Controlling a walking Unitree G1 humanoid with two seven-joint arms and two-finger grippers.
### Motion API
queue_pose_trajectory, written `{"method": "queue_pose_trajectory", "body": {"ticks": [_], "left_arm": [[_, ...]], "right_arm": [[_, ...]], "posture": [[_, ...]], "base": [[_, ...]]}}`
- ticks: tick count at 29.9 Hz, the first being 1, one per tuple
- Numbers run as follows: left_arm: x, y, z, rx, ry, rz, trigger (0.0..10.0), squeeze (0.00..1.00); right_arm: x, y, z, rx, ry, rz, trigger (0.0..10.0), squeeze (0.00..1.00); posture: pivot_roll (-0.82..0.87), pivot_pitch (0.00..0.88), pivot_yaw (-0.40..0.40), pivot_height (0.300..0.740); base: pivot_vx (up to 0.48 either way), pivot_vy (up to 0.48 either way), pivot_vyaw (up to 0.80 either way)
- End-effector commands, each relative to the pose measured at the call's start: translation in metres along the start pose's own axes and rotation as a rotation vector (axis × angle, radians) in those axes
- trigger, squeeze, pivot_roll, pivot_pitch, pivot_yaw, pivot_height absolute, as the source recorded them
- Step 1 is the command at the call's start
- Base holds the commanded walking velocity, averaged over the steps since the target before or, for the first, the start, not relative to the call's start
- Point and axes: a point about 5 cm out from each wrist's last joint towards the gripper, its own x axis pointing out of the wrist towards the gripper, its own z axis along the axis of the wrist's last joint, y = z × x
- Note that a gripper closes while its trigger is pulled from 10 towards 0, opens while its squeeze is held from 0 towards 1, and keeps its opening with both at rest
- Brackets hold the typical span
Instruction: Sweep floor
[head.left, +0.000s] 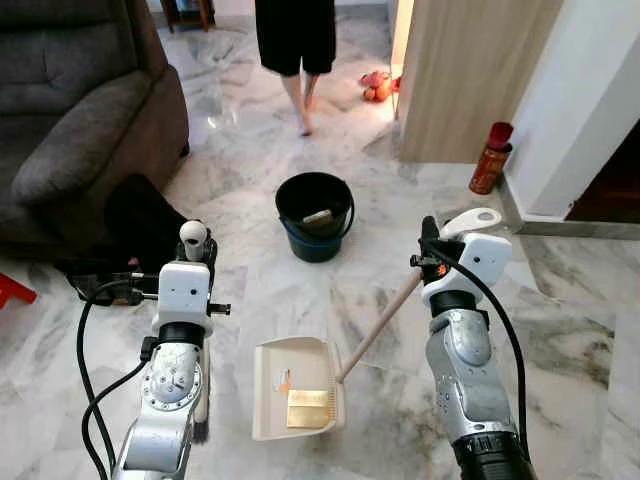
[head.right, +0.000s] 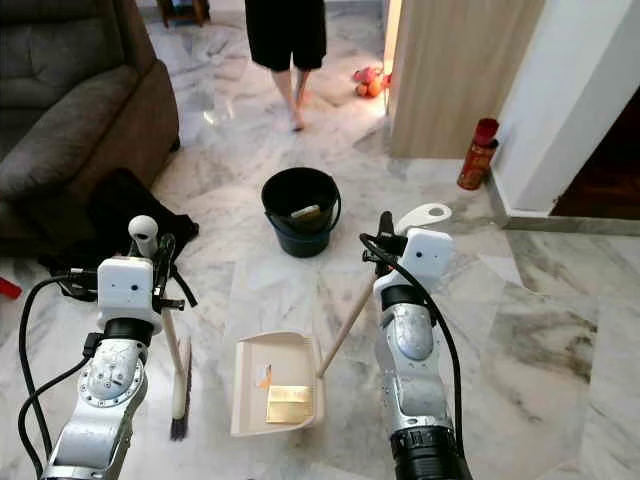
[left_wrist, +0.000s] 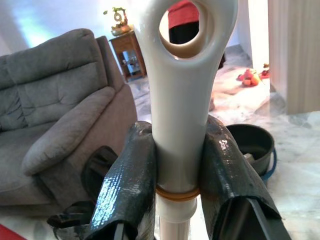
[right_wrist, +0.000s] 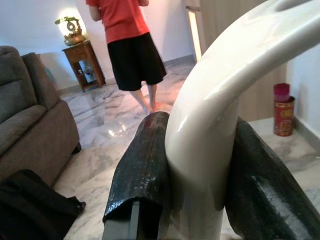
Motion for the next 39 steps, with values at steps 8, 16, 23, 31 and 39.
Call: {"method": "queue_pose_trajectory", "body": {"ticks": [8, 16, 23, 31, 39], "left_arm": [[0.0037, 0.0068, 0.0072, 0.012, -0.032, 0.030, 10.0, 0.00], [0.0036, 0.0078, 0.0072, 0.013, -0.032, 0.036, 10.0, 0.00], [0.0033, 0.0081, 0.0071, 0.011, -0.032, 0.038, 10.0, 0.00], [0.0036, 0.0079, 0.0073, 0.010, -0.031, 0.038, 10.0, 0.00], [0.0035, 0.0077, 0.0071, 0.009, -0.031, 0.036, 10.0, 0.00]], "right_arm": [[0.0028, 0.0073, 0.0151, 0.006, -0.069, 0.028, 10.0, 0.00], [0.0032, 0.0113, 0.0158, 0.009, -0.074, 0.042, 10.0, 0.00], [0.0030, 0.0116, 0.0159, 0.005, -0.071, 0.045, 10.0, 0.00], [0.0027, 0.0132, 0.0163, -0.016, -0.075, 0.057, 10.0, 0.00], [0.0024, 0.0139, 0.0155, -0.009, -0.072, 0.059, 10.0, 0.00]], "posture": [[0.10, 0.124, 0.045, 0.740], [0.10, 0.126, 0.041, 0.740], [0.10, 0.127, 0.041, 0.740], [0.10, 0.127, 0.041, 0.740], [0.10, 0.121, 0.040, 0.740]], "base": [[0.359, 0.000, 0.00], [0.359, 0.000, 0.00], [0.358, 0.000, 0.00], [0.358, 0.000, 0.00], [0.360, 0.000, 0.00]]}}
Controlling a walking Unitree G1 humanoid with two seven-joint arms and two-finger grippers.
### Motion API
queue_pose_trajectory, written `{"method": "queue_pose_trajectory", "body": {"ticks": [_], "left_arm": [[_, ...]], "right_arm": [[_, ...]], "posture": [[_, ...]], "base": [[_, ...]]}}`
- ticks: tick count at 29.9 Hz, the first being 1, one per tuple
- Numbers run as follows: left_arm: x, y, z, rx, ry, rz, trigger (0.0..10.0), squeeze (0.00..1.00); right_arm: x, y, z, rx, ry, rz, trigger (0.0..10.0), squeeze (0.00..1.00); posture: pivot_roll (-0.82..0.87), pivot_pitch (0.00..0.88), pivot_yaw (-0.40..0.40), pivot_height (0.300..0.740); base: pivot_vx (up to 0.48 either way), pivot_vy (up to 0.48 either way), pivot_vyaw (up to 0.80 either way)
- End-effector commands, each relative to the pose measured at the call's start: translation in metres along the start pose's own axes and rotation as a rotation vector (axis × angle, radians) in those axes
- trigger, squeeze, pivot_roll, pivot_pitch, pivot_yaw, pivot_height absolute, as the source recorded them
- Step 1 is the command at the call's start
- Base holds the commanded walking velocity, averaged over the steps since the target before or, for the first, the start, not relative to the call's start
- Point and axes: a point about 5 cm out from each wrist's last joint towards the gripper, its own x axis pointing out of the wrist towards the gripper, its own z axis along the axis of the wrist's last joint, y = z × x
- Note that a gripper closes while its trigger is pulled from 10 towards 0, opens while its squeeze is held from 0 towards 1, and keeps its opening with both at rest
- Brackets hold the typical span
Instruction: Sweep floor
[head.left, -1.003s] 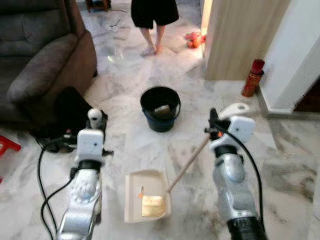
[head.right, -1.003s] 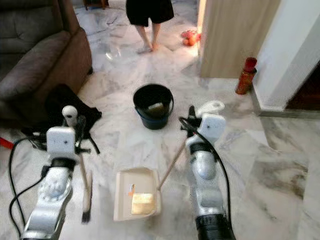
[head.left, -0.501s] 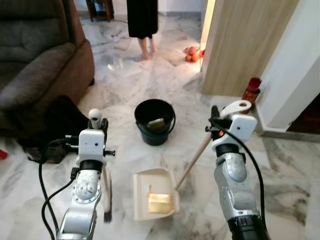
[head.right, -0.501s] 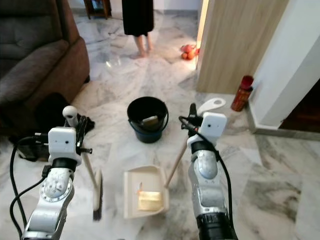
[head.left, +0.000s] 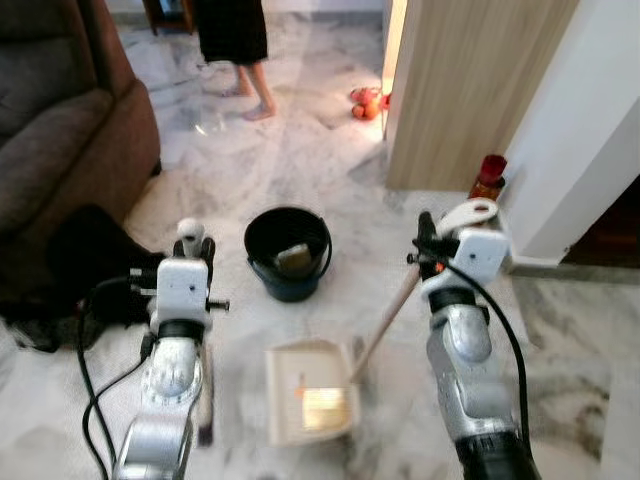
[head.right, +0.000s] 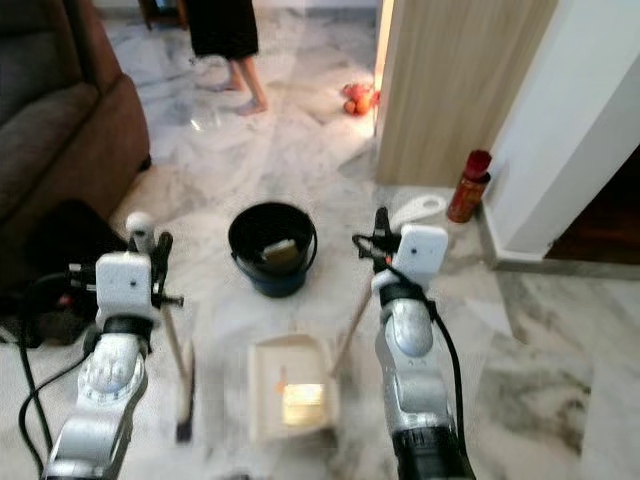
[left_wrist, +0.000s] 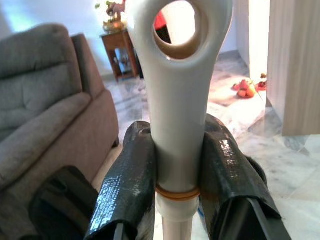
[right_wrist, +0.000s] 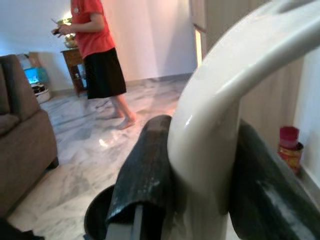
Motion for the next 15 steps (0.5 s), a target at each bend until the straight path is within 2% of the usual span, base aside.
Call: {"method": "queue_pose_trajectory", "body": {"ticks": [1, 13, 15], "left_arm": [[0.0033, 0.0016, 0.0112, 0.027, -0.058, 0.008, 10.0, 0.00], [0.0037, 0.0007, 0.0113, 0.024, -0.061, 0.005, 10.0, 0.00], [0.0038, 0.0006, 0.0115, 0.022, -0.064, 0.005, 10.0, 0.00]], "right_arm": [[0.0026, 0.0036, 0.0110, 0.046, -0.050, 0.002, 10.0, 0.00], [0.0036, 0.0043, 0.0120, 0.048, -0.055, 0.007, 10.0, 0.00], [0.0038, 0.0046, 0.0122, 0.050, -0.056, 0.008, 10.0, 0.00]], "posture": [[0.10, 0.121, 0.040, 0.740], [0.10, 0.111, 0.039, 0.740], [0.10, 0.111, 0.039, 0.740]], "base": [[0.356, 0.000, 0.00], [0.355, 0.000, 0.00], [0.000, 0.000, 0.00]]}}
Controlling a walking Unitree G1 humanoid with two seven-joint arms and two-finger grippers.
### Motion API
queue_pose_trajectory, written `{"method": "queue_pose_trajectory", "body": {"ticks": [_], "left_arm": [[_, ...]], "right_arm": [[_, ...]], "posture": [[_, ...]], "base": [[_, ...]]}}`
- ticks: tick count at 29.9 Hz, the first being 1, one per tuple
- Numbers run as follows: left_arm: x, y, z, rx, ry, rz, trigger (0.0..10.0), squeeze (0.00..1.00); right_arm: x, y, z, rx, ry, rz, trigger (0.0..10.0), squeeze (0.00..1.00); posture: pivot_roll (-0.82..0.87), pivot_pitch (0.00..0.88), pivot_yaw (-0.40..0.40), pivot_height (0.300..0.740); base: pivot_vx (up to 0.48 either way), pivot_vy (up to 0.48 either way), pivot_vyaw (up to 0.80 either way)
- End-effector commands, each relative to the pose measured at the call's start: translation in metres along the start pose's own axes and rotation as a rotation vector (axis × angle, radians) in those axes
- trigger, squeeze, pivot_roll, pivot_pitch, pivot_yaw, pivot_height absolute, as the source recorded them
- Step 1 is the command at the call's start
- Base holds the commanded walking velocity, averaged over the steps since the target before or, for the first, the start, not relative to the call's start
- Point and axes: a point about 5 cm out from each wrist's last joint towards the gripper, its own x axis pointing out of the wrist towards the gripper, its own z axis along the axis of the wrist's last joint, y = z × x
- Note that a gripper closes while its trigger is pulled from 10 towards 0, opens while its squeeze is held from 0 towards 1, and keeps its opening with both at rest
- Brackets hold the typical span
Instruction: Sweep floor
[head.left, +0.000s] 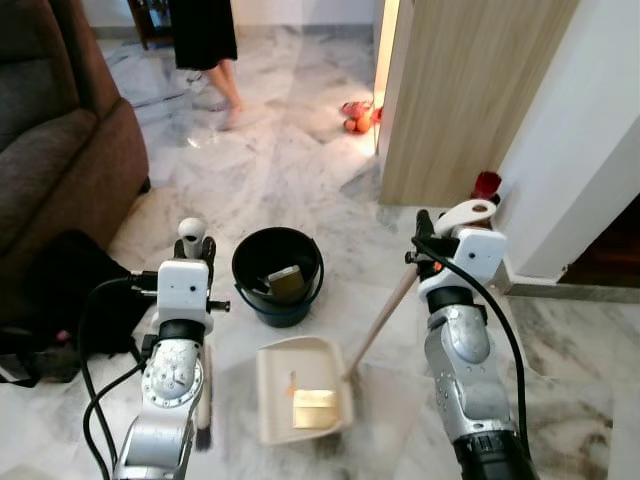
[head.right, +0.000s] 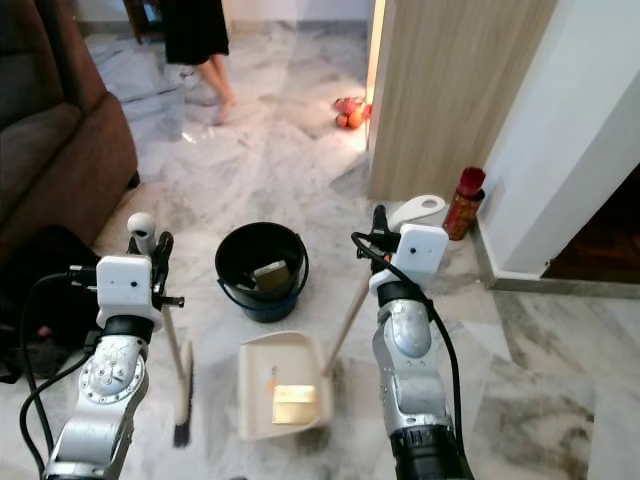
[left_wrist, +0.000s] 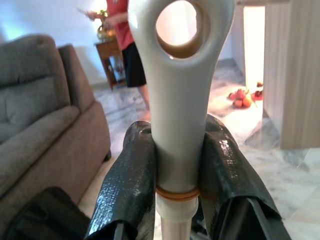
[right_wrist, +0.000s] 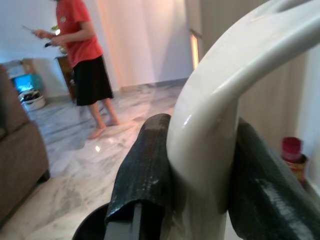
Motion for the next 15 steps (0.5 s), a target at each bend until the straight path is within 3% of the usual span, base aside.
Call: {"method": "queue_pose_trajectory", "body": {"ticks": [1, 15], "left_arm": [[0.003, 0.002, 0.011, 0.020, -0.060, 0.013, 10.0, 0.00], [0.003, 0.001, 0.011, 0.018, -0.062, 0.008, 10.0, 0.00]], "right_arm": [[0.003, 0.005, 0.010, 0.044, -0.047, 0.008, 10.0, 0.00], [0.005, 0.010, 0.021, 0.057, -0.097, 0.042, 10.0, 0.00]], "posture": [[0.10, 0.111, 0.038, 0.740], [0.10, 0.116, 0.037, 0.740]], "base": [[0.000, 0.000, 0.00], [0.000, 0.000, 0.00]]}}
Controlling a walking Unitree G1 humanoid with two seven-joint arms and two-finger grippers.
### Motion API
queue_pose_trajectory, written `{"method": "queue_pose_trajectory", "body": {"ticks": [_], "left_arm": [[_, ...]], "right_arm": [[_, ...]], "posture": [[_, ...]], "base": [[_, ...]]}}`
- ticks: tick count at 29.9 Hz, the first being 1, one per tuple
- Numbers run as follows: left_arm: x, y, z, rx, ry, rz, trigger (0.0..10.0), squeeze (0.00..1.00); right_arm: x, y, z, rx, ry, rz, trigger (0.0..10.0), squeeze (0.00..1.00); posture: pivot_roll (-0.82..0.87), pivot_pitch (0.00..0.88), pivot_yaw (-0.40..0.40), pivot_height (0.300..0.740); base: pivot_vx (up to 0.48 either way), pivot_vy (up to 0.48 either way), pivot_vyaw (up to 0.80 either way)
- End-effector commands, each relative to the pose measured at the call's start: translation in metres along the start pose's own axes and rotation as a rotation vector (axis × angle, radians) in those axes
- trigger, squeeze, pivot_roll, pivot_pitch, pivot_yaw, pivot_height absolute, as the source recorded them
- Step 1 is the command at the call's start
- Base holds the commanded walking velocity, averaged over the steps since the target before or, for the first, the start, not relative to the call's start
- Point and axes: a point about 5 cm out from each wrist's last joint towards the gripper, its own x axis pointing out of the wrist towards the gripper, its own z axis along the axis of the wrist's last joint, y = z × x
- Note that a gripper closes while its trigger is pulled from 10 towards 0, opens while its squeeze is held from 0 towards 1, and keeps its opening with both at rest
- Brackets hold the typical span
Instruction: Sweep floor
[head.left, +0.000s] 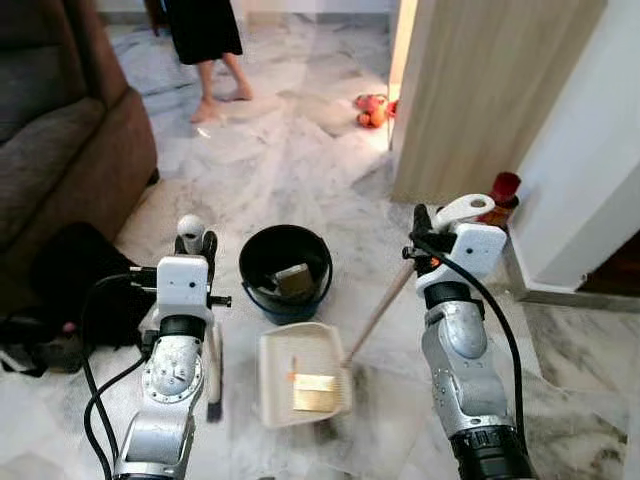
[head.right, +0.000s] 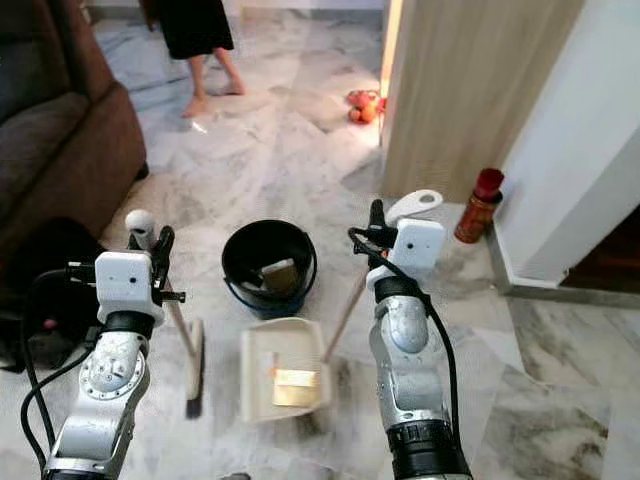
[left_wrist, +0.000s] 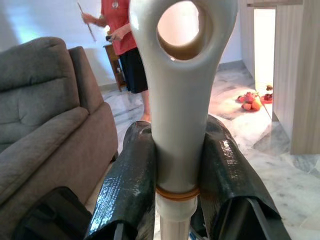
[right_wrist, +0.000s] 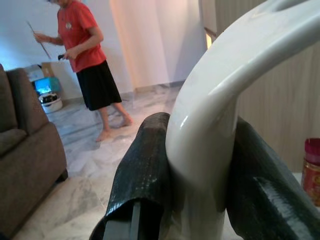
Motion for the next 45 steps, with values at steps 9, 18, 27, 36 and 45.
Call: {"method": "queue_pose_trajectory", "body": {"ticks": [9, 18, 27, 36, 45], "left_arm": [[0.001, 0.006, 0.005, 0.034, -0.037, 0.015, 10.0, 0.00], [0.001, 0.006, 0.006, 0.036, -0.041, 0.016, 10.0, 0.00], [0.002, 0.006, 0.006, 0.035, -0.043, 0.016, 10.0, 0.00], [0.003, 0.005, 0.008, 0.037, -0.058, 0.012, 10.0, 0.00], [0.000, 0.000, 0.008, 0.055, -0.063, -0.025, 10.0, 0.00]], "right_arm": [[0.010, 0.006, 0.045, 0.063, -0.192, -0.001, 10.0, 0.00], [0.017, 0.006, 0.073, 0.070, -0.297, -0.027, 10.0, 0.00], [0.020, 0.008, 0.096, 0.089, -0.363, -0.029, 10.0, 0.00], [0.023, 0.009, 0.108, 0.105, -0.402, -0.030, 10.0, 0.00], [0.022, 0.012, 0.104, 0.114, -0.379, -0.015, 10.0, 0.00]], "posture": [[0.11, 0.116, 0.041, 0.740], [0.11, 0.112, 0.042, 0.740], [0.11, 0.111, 0.043, 0.740], [0.11, 0.108, 0.044, 0.740], [0.11, 0.113, 0.044, 0.740]], "base": [[0.000, 0.000, 0.00], [0.000, 0.000, 0.00], [0.000, 0.000, 0.00], [0.000, 0.000, 0.00], [0.000, 0.000, 0.00]]}}
